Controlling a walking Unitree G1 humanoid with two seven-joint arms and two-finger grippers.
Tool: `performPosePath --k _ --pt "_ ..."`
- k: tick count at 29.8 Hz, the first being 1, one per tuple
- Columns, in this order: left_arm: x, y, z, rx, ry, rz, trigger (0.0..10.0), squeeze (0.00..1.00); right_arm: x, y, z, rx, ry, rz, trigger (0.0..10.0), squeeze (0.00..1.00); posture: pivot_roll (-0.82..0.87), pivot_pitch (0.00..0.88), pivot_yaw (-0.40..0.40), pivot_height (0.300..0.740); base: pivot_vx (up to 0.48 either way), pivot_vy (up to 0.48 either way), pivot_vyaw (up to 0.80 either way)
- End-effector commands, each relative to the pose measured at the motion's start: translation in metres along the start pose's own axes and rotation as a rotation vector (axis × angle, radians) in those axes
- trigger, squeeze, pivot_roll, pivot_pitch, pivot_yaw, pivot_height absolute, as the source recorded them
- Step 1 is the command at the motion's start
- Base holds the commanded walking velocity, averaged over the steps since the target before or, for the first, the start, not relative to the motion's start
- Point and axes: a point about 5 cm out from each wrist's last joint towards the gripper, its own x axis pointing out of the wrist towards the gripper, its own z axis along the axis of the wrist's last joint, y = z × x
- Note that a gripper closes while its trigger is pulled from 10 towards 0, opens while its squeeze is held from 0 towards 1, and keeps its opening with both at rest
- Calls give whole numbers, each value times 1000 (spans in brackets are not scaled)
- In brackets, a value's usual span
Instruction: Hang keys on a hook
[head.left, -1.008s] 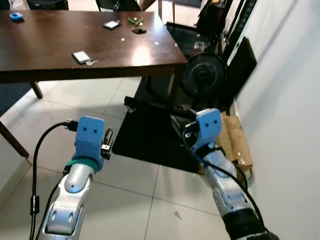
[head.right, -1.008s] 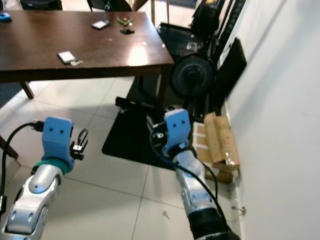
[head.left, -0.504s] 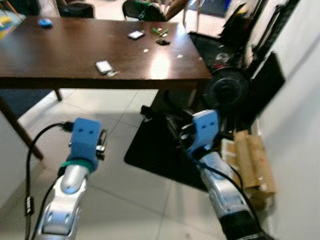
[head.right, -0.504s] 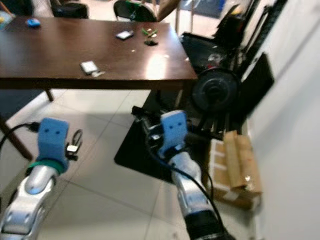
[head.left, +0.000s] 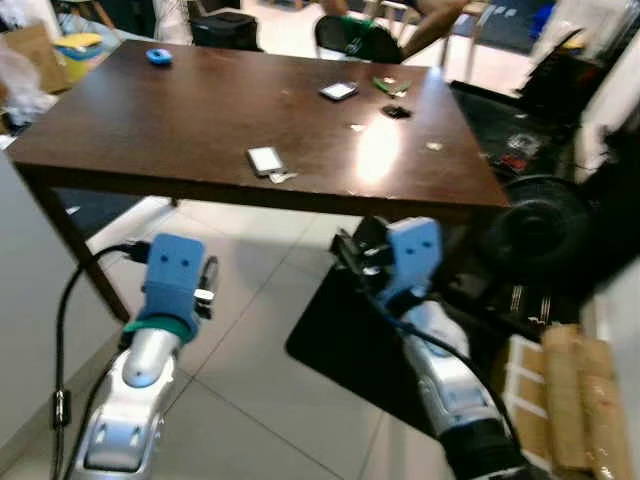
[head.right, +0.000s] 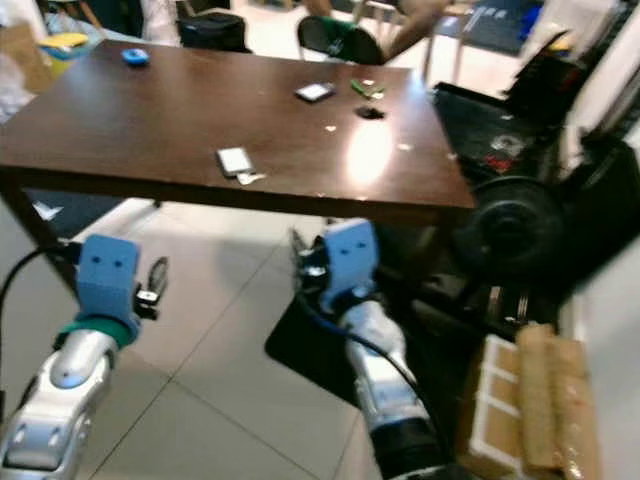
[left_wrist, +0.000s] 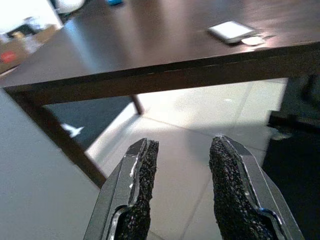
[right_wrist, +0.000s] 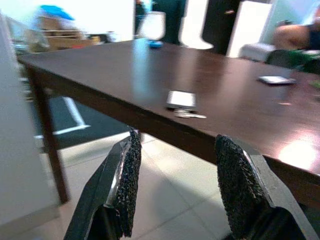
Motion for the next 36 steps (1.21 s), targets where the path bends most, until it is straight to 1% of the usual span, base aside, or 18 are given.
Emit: performPosePath --k 1,31,36 --pt "-2 -6 -3 -8 16 -22 10000 0 -5 -9 -4 4 17 -28 10000 0 -26 76 40 740 349 0 0" --pt "-2 -6 -3 -7 19 -22 10000 0 -5 -10 -3 3 14 -36 10000 0 -26 75 43 740 339 0 0" --pt "-2 -6 -3 -7 19 -24 10000 0 -4 -13 -3 9 13 -50 10000 0 -27 74 45 740 334 0 0"
